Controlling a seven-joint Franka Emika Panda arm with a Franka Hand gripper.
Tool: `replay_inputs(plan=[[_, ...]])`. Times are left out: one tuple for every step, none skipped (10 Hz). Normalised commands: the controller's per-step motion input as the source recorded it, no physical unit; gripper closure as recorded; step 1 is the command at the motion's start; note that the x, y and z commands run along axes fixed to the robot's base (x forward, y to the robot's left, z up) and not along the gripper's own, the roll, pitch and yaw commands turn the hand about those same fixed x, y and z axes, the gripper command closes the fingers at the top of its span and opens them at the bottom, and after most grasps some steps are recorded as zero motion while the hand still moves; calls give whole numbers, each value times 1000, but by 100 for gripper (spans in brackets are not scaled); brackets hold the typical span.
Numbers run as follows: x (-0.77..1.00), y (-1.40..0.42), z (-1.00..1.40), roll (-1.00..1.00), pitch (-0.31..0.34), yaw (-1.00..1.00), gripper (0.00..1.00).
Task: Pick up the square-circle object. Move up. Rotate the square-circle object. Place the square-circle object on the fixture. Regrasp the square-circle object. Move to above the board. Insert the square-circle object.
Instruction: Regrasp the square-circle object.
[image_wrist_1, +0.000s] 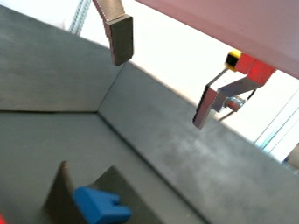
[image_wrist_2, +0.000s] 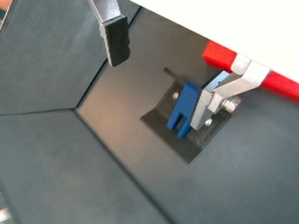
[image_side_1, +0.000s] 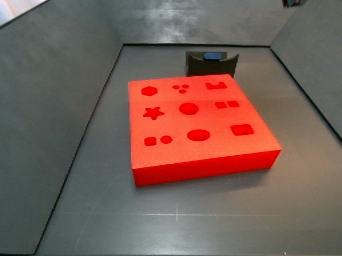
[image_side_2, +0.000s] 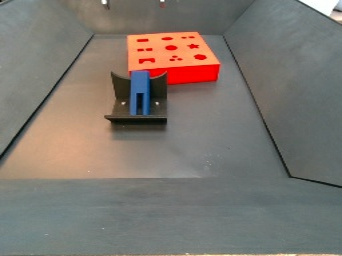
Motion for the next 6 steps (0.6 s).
replay_inputs(plan=[[92, -38, -14, 681, 158, 146, 0], [93, -40, -16, 482, 140, 164, 0], [91, -28, -5, 327, 114, 177, 0], [75, -27, -4, 219, 69, 189, 0], [31, 74, -1000, 208, -10, 149, 0], [34, 72, -1000, 197, -28, 138, 0]])
